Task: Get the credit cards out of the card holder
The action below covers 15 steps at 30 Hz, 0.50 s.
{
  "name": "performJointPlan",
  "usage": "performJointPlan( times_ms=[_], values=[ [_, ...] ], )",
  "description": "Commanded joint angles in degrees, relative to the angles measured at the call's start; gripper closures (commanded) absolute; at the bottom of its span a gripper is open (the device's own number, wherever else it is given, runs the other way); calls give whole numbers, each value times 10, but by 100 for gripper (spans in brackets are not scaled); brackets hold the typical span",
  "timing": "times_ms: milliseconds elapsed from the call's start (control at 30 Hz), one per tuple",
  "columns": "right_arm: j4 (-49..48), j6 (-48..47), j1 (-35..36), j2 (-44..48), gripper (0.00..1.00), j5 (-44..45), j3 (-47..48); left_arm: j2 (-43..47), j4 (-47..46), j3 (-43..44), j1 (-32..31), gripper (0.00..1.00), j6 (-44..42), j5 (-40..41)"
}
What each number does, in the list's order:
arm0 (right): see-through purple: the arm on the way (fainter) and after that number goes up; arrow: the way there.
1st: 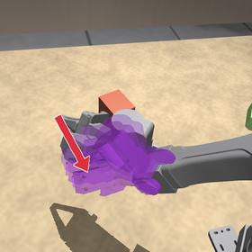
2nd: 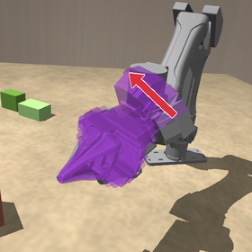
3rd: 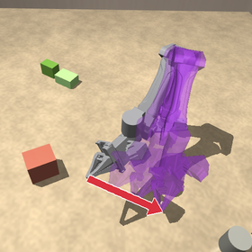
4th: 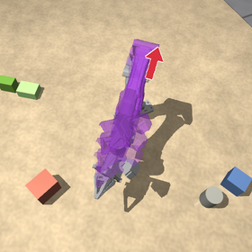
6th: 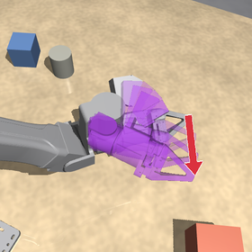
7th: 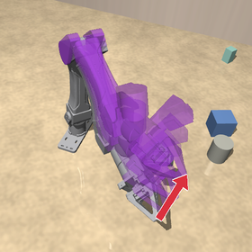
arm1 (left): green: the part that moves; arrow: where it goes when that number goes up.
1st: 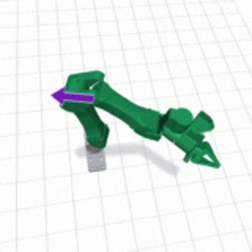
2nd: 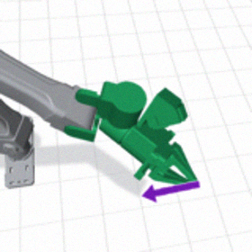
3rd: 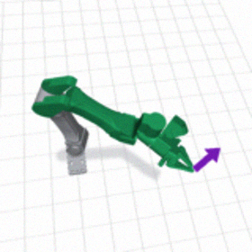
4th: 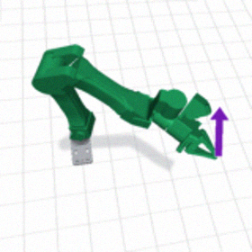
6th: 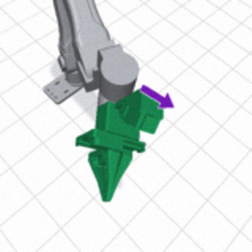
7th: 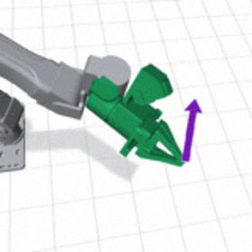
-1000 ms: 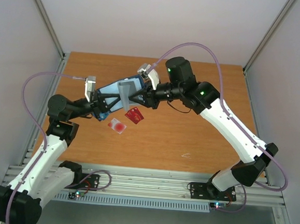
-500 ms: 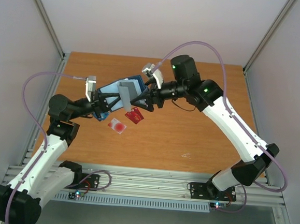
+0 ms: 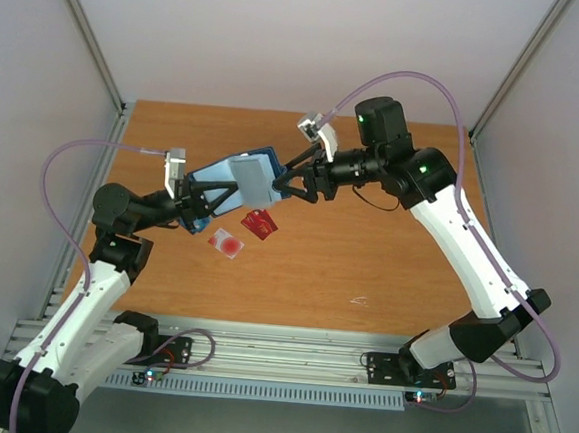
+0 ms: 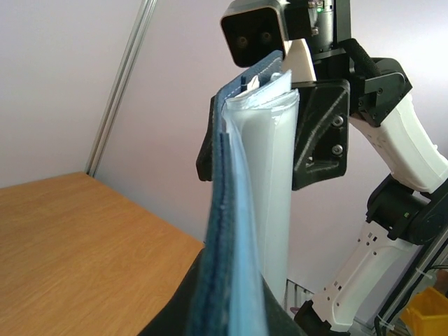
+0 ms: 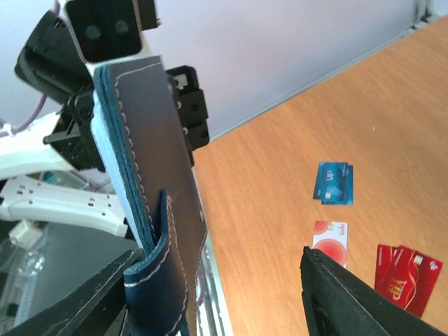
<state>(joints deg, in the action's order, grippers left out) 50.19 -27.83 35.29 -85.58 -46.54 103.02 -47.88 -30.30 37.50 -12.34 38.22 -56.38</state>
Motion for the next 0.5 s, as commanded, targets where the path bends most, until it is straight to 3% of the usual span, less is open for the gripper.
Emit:
performJointPlan(
  times_ms=[0,167,367,467],
  values=[
    [-3,17,10,-14,43,46,20,10,-31,9,-3,100,-13,-7],
    [-8,16,33,-33,50,85,26,12,-31,11,-3,100,-14,-8],
    [-11,18,58,-64,48,25,49,9,-27,8,-3,100,-15,-4],
    [-25,26,75,-77,66,7,56,9,-14,4,-3,100,-18,12]
  ],
)
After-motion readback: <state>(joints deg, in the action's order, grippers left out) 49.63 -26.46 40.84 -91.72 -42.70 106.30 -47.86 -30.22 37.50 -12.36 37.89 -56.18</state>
